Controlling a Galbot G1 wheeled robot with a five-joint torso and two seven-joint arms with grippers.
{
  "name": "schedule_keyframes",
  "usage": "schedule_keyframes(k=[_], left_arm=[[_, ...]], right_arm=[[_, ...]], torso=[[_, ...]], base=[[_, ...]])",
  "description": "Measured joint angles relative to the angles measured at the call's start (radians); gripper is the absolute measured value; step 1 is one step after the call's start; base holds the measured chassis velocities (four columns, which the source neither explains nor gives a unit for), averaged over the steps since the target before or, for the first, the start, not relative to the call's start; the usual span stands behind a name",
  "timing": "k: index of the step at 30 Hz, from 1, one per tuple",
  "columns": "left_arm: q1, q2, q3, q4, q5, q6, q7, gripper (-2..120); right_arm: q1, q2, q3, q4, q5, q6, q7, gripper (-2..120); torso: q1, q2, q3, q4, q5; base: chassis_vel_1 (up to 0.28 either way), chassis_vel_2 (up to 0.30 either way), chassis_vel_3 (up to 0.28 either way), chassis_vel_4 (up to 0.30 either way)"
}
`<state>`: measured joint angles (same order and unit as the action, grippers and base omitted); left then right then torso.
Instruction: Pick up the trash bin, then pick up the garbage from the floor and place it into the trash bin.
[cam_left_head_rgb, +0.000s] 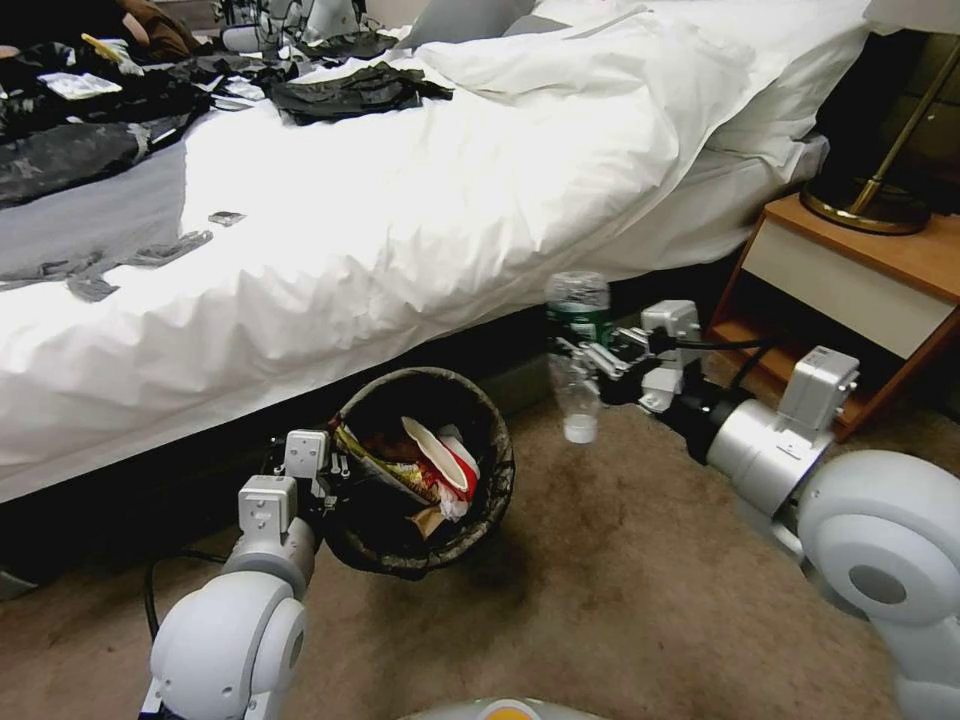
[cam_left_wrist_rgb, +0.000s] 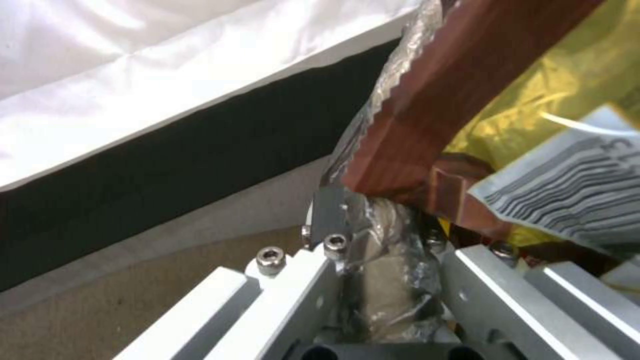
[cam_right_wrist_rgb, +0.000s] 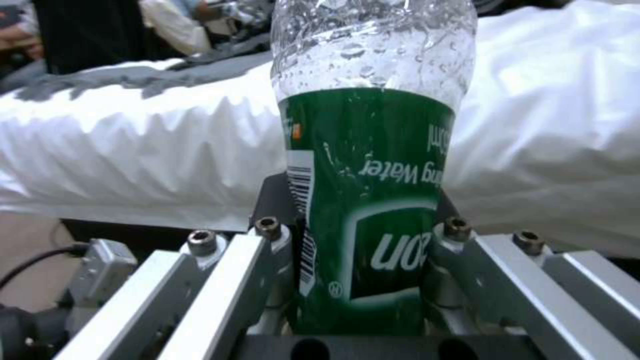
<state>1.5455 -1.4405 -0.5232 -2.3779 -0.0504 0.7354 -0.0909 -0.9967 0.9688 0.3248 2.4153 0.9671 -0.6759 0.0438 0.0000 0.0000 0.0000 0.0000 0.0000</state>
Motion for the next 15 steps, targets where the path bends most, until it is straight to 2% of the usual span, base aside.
schedule_keyframes(k=[1, 5, 7, 15], left_arm=[[0.0, -0.001, 0.0, 0.0, 0.0, 0.0, 0.0, 0], [0.001, -0.002, -0.002, -0.001, 0.0, 0.0, 0.0, 0], [0.003, -0.002, -0.008, -0.001, 0.0, 0.0, 0.0, 0], [0.002, 0.0, -0.015, -0.001, 0.0, 0.0, 0.0, 0]], right_arm=[[0.041, 0.018, -0.051, -0.036, -0.001, 0.006, -0.012, 21], [0.073, 0.049, -0.113, -0.079, -0.003, 0.012, -0.015, 21], [0.092, 0.102, -0.191, -0.134, -0.025, 0.014, -0.014, 21], [0.135, 0.185, -0.332, -0.253, -0.081, 0.018, -0.011, 21]], torso=[[0.0, 0.0, 0.0, 0.0001, -0.0001], [0.0, 0.0, 0.0, 0.0001, -0.0001], [0.0, 0.0, 0.0, 0.0, -0.0002], [0.0, 0.0, 0.0, 0.0001, -0.0002]], base=[[0.0, 0.0, 0.0, 0.0], [0.0, 0.0, 0.0, 0.0], [0.0, 0.0, 0.0, 0.0], [0.0, 0.0, 0.0, 0.0]])
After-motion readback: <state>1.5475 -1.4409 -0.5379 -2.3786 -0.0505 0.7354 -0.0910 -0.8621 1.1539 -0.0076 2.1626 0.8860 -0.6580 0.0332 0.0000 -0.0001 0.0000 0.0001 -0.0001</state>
